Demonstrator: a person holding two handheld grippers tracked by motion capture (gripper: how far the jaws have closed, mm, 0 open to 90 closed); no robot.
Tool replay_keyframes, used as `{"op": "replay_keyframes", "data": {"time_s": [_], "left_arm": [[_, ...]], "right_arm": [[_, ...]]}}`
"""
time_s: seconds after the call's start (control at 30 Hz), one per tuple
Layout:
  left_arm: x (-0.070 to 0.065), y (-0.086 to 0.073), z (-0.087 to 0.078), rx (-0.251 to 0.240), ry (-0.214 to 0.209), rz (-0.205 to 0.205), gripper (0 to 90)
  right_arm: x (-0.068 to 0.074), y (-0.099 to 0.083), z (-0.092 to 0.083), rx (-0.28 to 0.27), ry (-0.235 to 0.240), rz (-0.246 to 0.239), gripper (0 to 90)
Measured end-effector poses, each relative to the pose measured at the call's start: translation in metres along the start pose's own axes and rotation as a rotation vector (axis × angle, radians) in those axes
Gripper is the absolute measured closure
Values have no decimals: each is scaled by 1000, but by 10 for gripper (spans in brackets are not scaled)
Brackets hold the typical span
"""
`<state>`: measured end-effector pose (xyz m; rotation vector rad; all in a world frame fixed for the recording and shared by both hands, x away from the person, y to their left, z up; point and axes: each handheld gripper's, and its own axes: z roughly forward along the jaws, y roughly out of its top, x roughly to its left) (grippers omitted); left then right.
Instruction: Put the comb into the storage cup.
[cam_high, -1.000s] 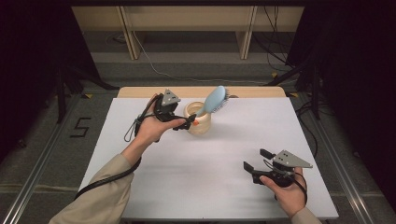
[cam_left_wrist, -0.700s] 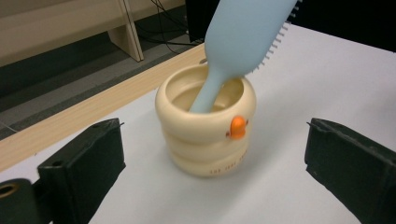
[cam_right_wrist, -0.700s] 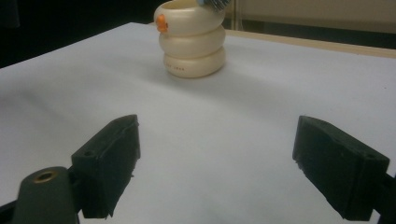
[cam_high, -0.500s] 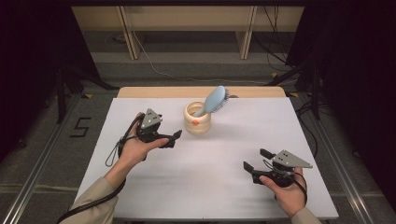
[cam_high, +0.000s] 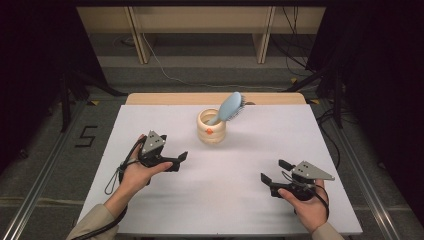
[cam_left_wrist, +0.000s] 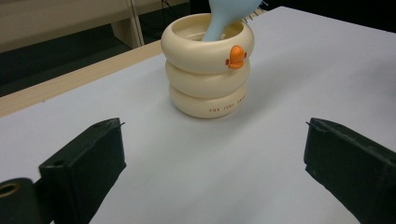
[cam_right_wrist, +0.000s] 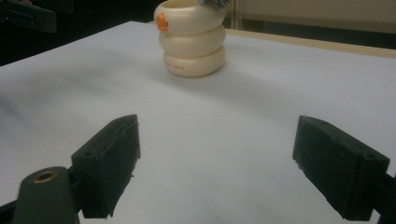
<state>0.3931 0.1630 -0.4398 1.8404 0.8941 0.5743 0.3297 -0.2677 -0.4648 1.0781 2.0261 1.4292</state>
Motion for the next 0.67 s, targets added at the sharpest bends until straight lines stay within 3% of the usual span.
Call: {"op": "replay_keyframes", "data": {"time_s": [0.37,0.67], "left_arm": [[3,-24,-16,-12,-3,-28,53],[6,-29,-16,-15,-19,-50,71]], "right_arm": [[2,0,1,4,7,-7,158],[3,0,2,9,7,-18,158]]}}
